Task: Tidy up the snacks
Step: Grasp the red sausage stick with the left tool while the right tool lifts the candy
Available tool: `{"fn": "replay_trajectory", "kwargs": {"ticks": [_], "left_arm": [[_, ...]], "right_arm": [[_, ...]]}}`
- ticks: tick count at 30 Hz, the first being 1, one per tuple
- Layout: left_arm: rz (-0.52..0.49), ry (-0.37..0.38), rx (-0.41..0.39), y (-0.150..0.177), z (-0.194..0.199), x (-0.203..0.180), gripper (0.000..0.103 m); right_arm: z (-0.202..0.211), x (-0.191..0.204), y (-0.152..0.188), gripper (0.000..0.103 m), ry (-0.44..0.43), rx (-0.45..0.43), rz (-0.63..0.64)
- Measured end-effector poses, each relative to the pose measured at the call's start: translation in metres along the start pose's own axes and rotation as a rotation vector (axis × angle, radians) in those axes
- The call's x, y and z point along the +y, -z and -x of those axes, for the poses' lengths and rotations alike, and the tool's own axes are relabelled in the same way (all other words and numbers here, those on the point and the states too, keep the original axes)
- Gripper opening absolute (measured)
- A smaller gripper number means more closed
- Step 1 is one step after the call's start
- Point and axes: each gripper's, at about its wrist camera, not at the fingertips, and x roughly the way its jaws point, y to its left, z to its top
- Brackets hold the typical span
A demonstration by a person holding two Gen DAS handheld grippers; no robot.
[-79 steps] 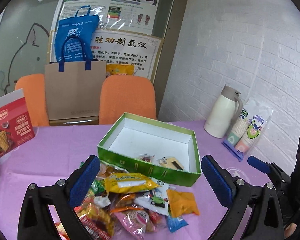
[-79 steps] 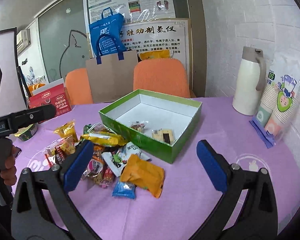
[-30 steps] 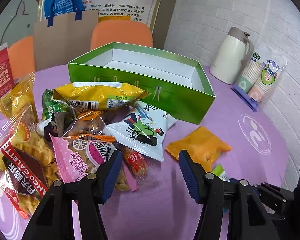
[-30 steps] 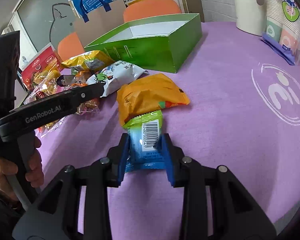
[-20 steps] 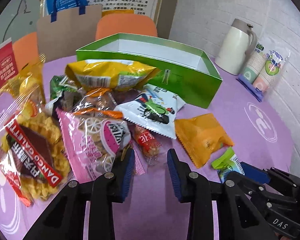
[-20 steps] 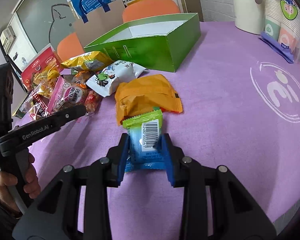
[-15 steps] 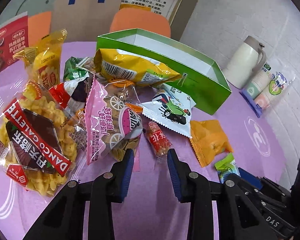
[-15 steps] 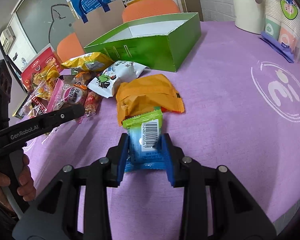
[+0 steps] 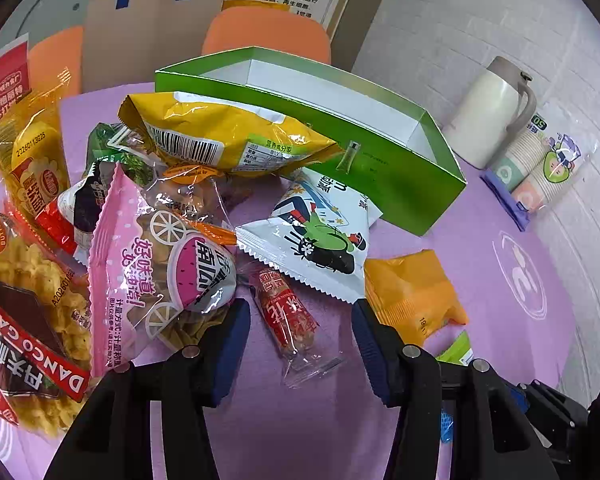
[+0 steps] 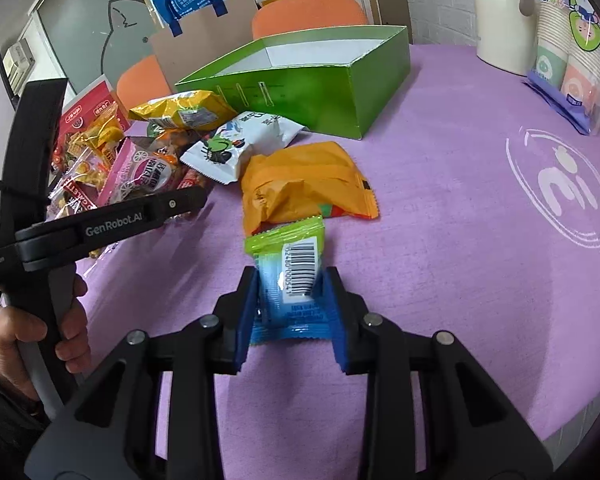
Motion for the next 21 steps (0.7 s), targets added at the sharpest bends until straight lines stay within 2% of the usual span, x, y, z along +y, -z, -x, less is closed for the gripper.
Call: {"fn": "replay_trajectory", "kwargs": {"ticks": [1,2,4,7,10,12,14,15,19,21], "left_arm": [[-0.013,-0.020,0.001,0.001,0.001,0.000,0.031],[-0.026,-0.027,0.002,0.004,0.003,0.002,0.023],[-0.011,0.001,0.008,0.008,0.008,0.010,0.023],[-0.004,0.021,0.014,0.020,0.019,0.018,0.023],[-0.015,0.015,0.024,0.031,0.030,0.019,0.024],[-0.021,0.015,0.031,0.033,0.032,0.016,0.029],[-0.033,0.018,0.027,0.033,0.033,0.012,0.046],[-0.039,0.009,0.025,0.033,0.032,0.010,0.047],[-0.062,0.002,0.025,0.034,0.031,0.006,0.047],[-0.064,0.003,0.025,0.034,0.031,0.007,0.047]], "right_arm": [[0.000,0.002,0.001,0.035,-0.006,0.003,0.005],[0.000,0.004,0.002,0.035,-0.019,0.008,0.009],[0.000,0.007,0.003,0.035,-0.046,0.020,0.021],[0.002,0.013,0.005,0.036,-0.033,0.025,0.045],[0.005,0.015,0.007,0.041,-0.036,0.021,0.045],[0.007,0.016,0.009,0.047,-0.027,0.017,0.051],[0.006,0.017,0.010,0.048,-0.007,0.020,0.062],[0.004,0.017,0.011,0.048,0.002,0.026,0.062],[0.003,0.018,0.010,0.048,0.005,0.014,0.060],[0.001,0.019,0.010,0.036,0.017,0.013,0.073]]}}
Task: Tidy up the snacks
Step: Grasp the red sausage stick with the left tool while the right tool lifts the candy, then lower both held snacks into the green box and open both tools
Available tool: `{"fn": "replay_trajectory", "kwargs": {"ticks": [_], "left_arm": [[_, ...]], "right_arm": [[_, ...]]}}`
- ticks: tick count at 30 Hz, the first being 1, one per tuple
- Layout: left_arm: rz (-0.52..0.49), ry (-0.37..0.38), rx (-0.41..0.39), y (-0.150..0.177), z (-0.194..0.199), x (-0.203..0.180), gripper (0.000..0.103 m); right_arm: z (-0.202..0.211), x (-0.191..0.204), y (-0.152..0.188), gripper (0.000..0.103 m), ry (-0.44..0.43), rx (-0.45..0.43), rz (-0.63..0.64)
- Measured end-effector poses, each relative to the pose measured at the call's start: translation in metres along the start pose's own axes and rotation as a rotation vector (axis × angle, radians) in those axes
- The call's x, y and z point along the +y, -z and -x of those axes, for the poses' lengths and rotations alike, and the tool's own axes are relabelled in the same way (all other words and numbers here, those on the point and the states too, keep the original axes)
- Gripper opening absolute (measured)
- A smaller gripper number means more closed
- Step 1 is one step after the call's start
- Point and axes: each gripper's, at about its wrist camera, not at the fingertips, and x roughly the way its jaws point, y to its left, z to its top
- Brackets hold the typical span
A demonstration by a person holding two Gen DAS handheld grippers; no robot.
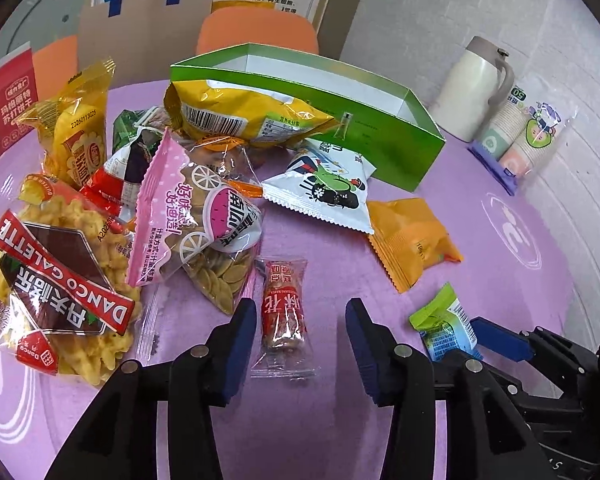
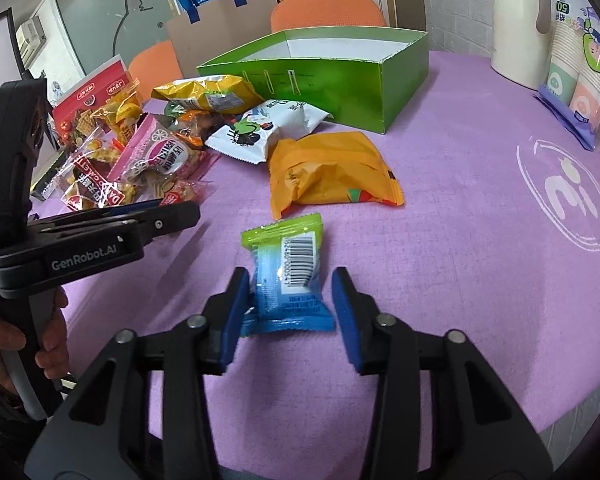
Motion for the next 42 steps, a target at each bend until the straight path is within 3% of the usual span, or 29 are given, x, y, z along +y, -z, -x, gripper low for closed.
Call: {"fn": "replay_trajectory", "kwargs": {"ticks": [2,3,4,13,20,23,34,42], "left_arm": [[-0.004,-0.015,0.004,-0.002,-0.001,-0.001,0.041],[-0.016,-0.035,0.009,-0.002,-0.001,-0.002,0.027],[-0.018,-0.026,0.019,-0.002,-0.003,-0.001,0.021],[-0.020,0.067,-0.040,-0.013,0.028,-0.006,0.020],[-0.042,0.155,-0.119,-0.066,0.052,-0.023,0.020],[-0.069,0.150,-0.148,-0.090,0.054,-0.034,0.020],[-0.029,0.169,-0.108,-0.172,-0.007,-0.033,0.020],[-0.033,0.141,-0.049,-0.193,-0.056,-0.032,0.021]], "right_arm": [[0.000,-0.001,0.000,0.033,-0.007,-0.003,-0.007],[0.001,-0.003,0.000,0.031,-0.015,-0.004,-0.016],[0.003,-0.003,0.000,0.031,-0.024,-0.005,-0.024],[0.041,-0.007,-0.033,0.031,-0.068,-0.133,-0.027],[0.047,-0.022,-0.087,0.031,-0.043,-0.232,-0.036],[0.037,-0.031,-0.105,0.031,-0.033,-0.237,-0.051],[-0.022,-0.058,-0.158,0.031,-0.003,-0.196,-0.041],[-0.055,-0.062,-0.168,0.032,-0.003,-0.155,-0.001]]}}
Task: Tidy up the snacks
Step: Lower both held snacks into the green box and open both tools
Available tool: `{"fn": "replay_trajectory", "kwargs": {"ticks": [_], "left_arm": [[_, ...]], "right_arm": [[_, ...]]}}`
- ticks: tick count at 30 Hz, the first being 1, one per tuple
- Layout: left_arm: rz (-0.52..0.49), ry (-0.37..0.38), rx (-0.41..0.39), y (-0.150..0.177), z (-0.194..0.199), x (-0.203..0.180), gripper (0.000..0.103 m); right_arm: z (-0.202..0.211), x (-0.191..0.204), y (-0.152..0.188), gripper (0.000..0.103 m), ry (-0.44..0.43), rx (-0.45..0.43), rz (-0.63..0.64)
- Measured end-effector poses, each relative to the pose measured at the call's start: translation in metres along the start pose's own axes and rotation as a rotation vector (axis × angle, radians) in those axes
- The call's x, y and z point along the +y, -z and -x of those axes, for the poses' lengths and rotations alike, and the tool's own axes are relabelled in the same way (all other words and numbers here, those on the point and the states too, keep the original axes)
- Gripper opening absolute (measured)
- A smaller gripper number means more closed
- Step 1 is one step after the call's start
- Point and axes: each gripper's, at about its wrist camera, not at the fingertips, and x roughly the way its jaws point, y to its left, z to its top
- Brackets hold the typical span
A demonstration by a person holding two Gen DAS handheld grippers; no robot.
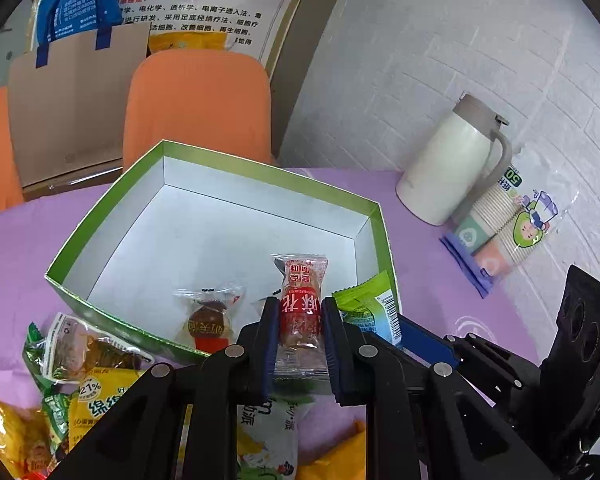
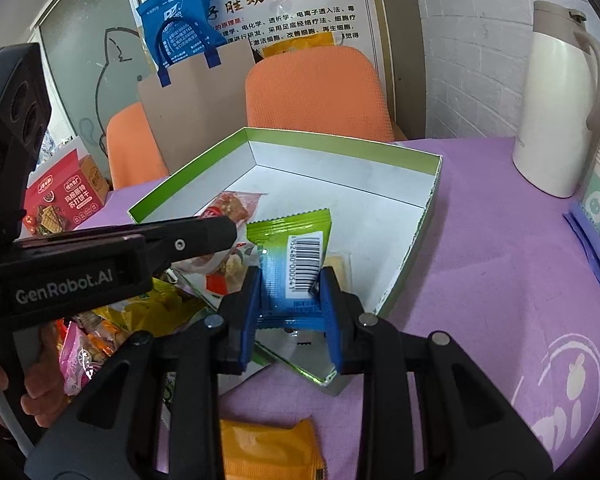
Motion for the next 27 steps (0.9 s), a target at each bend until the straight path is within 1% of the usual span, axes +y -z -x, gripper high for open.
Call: {"fn": "replay_trajectory", "kwargs": {"ticks": [1,2,3,4,5,6,7,8,9,10,11,12,15,19,23,27], "left_arm": [[-0.002,-0.005,0.004,0.000,-0.003,0.001,0.021],[-0.004,-0.011,0.008,-0.001,-0.007,0.002,0.021],[-0.007,-0.012,0.007,0.000,-0.009,0.003,0.022],[-0.007,-0.024,0.003,0.000,-0.010,0.005,0.028],[-0.004,-0.034,0.001,0.001,-0.010,0.006,0.054],[0.007,-0.047,-0.006,0.002,-0.009,0.009,0.072],[0.022,-0.062,-0.022,0.003,-0.006,0.011,0.094],[0.037,-0.068,-0.066,0.005,0.000,0.014,0.096],[0.045,-0.059,-0.107,0.006,0.007,0.016,0.097],[0.046,-0.053,-0.116,0.006,0.010,0.017,0.100],[0.047,-0.056,-0.114,0.006,0.013,0.018,0.101],[0.045,-0.059,-0.116,0.007,0.016,0.017,0.101],[0.044,-0.062,-0.119,0.010,0.025,0.015,0.101],[0.046,-0.047,-0.115,0.018,0.043,0.010,0.101],[0.029,-0.070,-0.124,0.032,0.067,0.004,0.101],[0.009,-0.053,-0.096,0.056,0.091,-0.003,0.101]], "right_arm": [[-0.001,0.001,0.001,0.034,0.009,-0.006,0.016],[0.001,0.003,0.002,0.046,0.025,-0.022,0.048],[0.003,0.005,0.004,0.067,0.046,-0.038,0.071],[0.006,0.006,0.005,0.076,0.071,-0.056,0.088],[0.011,0.006,0.008,0.084,0.089,-0.080,0.102],[0.016,0.007,0.011,0.084,0.098,-0.100,0.115],[0.019,0.006,0.012,0.084,0.105,-0.106,0.120],[0.023,0.005,0.014,0.085,0.115,-0.108,0.119],[0.026,0.004,0.016,0.090,0.122,-0.111,0.112],[0.029,0.002,0.017,0.093,0.125,-0.110,0.099],[0.031,0.000,0.018,0.097,0.120,-0.102,0.083],[0.034,-0.001,0.019,0.098,0.111,-0.093,0.066],[0.048,-0.001,0.022,0.098,0.070,-0.088,0.021],[0.071,0.009,0.029,0.098,0.053,-0.117,0.015],[0.089,0.020,0.042,0.098,0.028,-0.124,0.012],[0.098,0.031,0.063,0.099,0.003,-0.103,0.012]]}}
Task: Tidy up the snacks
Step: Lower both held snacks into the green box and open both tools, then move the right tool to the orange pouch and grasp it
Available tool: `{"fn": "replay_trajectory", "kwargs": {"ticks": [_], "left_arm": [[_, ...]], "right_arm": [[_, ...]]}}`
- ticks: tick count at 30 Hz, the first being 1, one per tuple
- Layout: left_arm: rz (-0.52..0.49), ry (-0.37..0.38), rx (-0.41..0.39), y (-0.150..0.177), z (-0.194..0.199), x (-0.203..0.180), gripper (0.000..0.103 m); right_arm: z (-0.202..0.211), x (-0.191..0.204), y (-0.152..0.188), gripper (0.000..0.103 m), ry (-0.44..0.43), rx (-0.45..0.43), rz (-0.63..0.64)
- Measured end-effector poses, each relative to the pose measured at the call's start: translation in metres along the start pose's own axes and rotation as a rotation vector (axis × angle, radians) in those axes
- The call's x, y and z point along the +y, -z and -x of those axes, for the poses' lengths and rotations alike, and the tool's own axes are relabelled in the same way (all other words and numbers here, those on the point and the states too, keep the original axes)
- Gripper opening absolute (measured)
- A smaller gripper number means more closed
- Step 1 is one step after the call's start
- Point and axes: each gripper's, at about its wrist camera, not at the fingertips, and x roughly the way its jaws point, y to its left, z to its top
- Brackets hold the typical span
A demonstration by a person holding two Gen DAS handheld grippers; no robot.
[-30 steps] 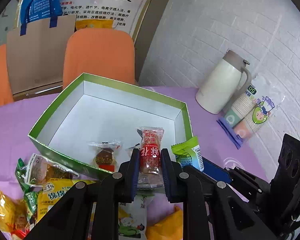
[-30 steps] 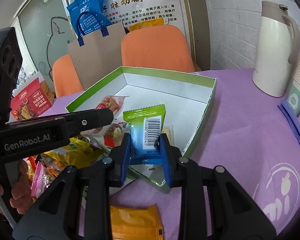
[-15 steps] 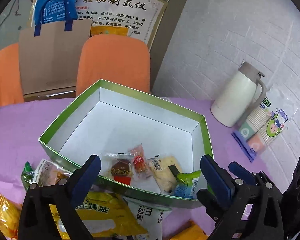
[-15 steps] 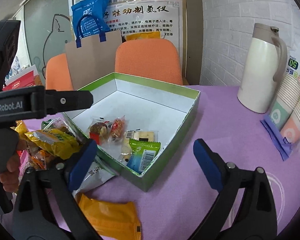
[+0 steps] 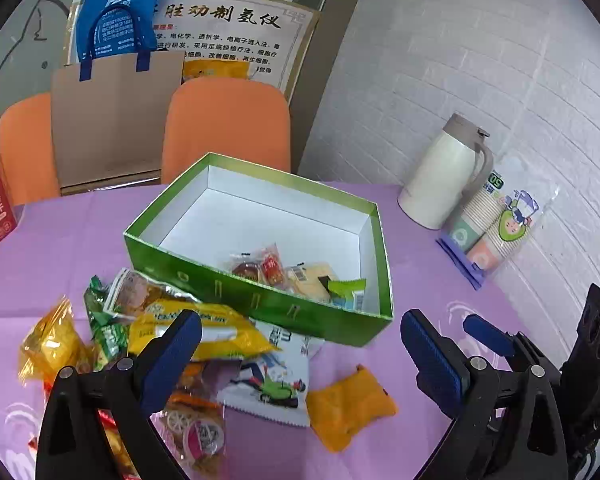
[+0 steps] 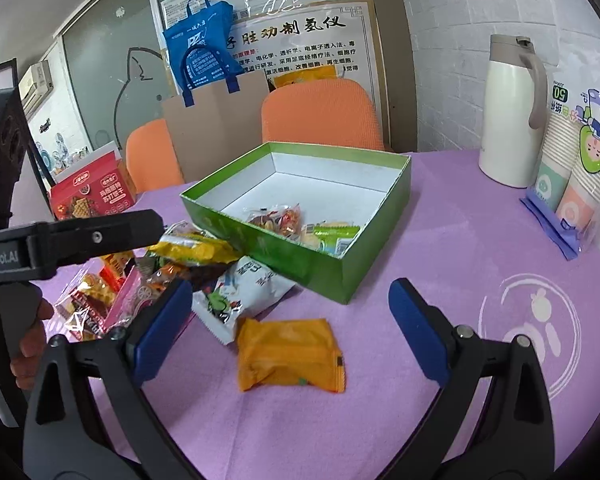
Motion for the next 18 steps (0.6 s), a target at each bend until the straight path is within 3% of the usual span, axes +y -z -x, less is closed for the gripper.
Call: {"fn": "replay_trajectory", "kwargs": {"ticks": [6,11,18], "left_arm": [[-0.013,-0.028,-0.011,0.045,0.036,0.008,0.101],[0.033,-0.034,0.006,0.087,0.049,0.031,0.101],[0.105,-0.062,0.039,0.129,0.058,0.063,0.101]], "right_arm": [[-0.017,0.002,0.035,0.099,-0.053,0.120,-0.042],[-0.048,-0.005,0.045,0.099,-0.064,0.219,-0.087],[-0.072,-0.002,0.045,0.099,-0.063,0.255,-0.107]]}}
